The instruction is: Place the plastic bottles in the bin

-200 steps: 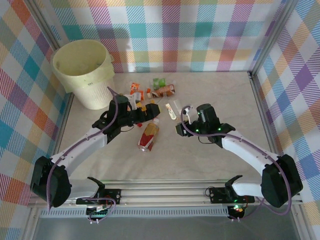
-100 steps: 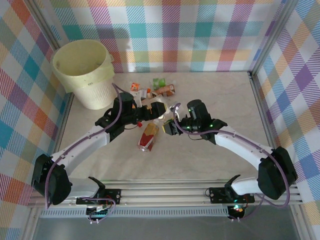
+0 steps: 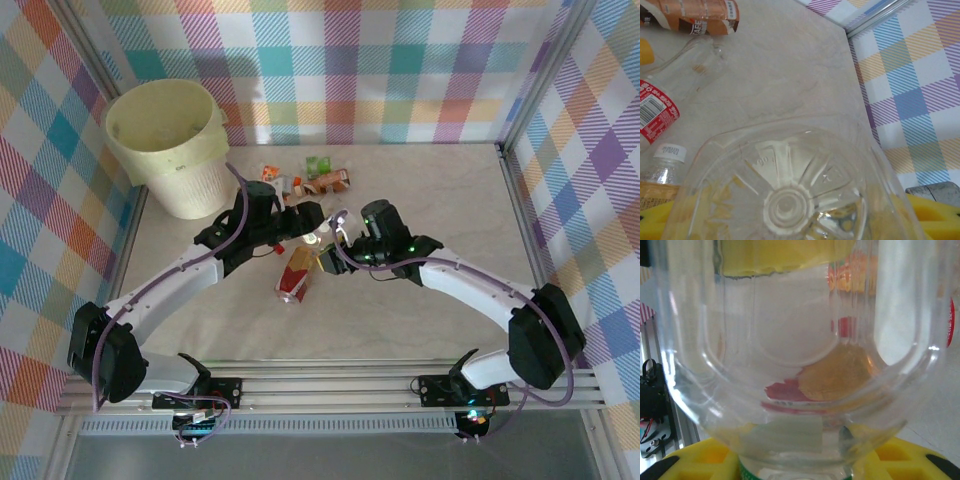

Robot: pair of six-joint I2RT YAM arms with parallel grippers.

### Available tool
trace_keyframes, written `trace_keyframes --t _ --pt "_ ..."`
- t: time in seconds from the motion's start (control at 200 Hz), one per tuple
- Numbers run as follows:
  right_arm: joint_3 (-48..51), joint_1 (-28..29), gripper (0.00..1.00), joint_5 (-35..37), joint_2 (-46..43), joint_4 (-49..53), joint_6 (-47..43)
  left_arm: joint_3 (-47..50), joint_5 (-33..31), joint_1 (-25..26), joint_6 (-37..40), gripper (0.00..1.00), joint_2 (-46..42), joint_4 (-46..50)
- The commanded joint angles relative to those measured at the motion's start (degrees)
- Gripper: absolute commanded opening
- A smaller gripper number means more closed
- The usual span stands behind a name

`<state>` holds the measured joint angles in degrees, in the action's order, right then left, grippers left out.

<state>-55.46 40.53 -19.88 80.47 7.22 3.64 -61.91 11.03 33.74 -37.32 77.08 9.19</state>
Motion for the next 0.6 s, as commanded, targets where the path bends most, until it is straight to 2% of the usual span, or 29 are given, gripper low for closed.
trace_keyframes --t 0.0,0.02,0.08,0.105,0.26,0.34,0.495,0.595 --pt "-3.1 0.33 0.5 -0.67 -0.13 0.73 -1.4 -1.7 -5.39 0.32 1.03 0.63 -0.14 4.54" --pt "-2.96 0.31 0.53 -0.69 -0.21 0.77 -1.24 -1.77 -6.46 0.36 1.02 0.62 -0.36 5.14" --pt "-2.02 0.33 0.75 0.89 -0.91 0.33 -0.29 -1.85 -9.51 0.29 0.85 0.62 -1.0 6.22" --pt "-1.41 0.32 0.81 2.15 -1.43 -0.29 0.51 -1.9 -10.65 0.28 0.78 0.62 -1.27 8.48" --pt "2.74 0.27 1.0 6.25 -5.62 -4.31 1.61 -2.06 -15.3 0.06 -0.01 0.62 -2.49 11.14" --pt "2.45 0.29 1.0 9.27 -7.2 -2.95 0.65 -2.49 -16.49 -0.56 -0.01 0.62 -2.77 12.13" --pt "3.01 0.32 1.0 23.58 -11.1 -2.11 -1.12 -4.1 -17.67 -2.07 1.82 0.61 -4.43 12.52" --pt "4.45 0.33 1.0 33.32 -14.25 -3.45 -1.19 -5.15 -22.02 -2.61 3.18 0.59 -6.5 12.79"
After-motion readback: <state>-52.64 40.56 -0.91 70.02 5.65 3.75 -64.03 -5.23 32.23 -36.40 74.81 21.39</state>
